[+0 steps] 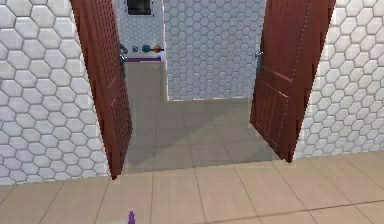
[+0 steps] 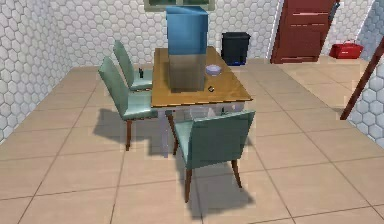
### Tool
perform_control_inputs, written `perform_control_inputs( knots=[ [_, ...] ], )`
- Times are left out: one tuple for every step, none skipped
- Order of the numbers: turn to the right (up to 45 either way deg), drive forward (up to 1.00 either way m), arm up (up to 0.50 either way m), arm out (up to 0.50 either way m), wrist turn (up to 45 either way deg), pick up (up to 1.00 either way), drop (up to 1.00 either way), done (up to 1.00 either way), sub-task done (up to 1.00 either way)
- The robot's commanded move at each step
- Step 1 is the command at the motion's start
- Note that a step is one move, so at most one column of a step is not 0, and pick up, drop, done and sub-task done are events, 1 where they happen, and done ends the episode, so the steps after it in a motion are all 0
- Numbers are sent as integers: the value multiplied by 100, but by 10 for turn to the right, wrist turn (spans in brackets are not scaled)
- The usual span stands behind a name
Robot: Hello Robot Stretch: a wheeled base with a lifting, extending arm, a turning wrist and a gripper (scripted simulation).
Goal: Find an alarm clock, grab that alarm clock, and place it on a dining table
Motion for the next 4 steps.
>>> perform_control_inputs(
  knots=[
    [-30,0,0,0,0,0,0,0,0],
    [0,45,0,0,0,0,0,0,0],
    [-450,0,0,0,0,0,0,0,0],
    [-450,0,0,0,0,0,0,0,0]
  ],
)
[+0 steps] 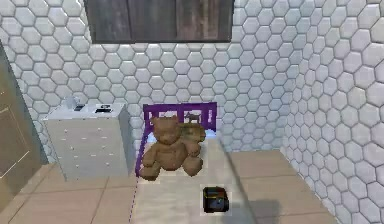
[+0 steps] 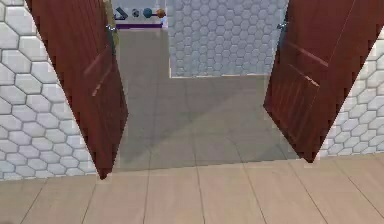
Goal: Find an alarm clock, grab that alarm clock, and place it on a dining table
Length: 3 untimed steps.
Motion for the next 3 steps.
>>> perform_control_inputs(
  knots=[
    [-450,0,0,0,0,0,0,0,0],
    [-300,0,0,0,0,0,0,0,0],
    [-120,0,0,0,0,0,0,0,0]
  ],
)
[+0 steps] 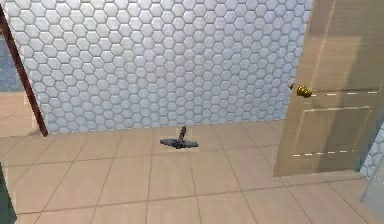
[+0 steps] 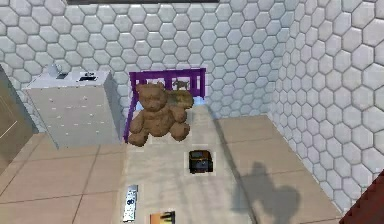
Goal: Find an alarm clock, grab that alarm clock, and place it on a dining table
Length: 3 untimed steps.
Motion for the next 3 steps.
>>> perform_control_inputs(
  knots=[
    [0,5,0,0,0,0,0,0,0],
    [-60,0,0,0,0,0,0,0,0],
    [0,35,0,0,0,0,0,0,0]
  ],
)
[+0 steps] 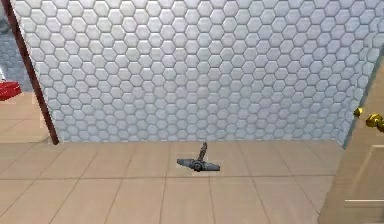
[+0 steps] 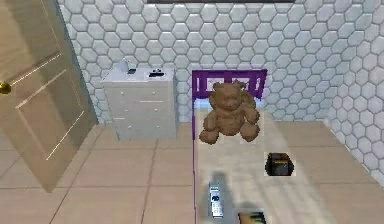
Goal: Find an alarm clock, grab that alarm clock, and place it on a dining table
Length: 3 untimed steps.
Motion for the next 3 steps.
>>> perform_control_inputs(
  knots=[
    [360,0,0,0,0,0,0,0,0],
    [0,20,0,0,0,0,0,0,0],
    [450,0,0,0,0,0,0,0,0]
  ],
)
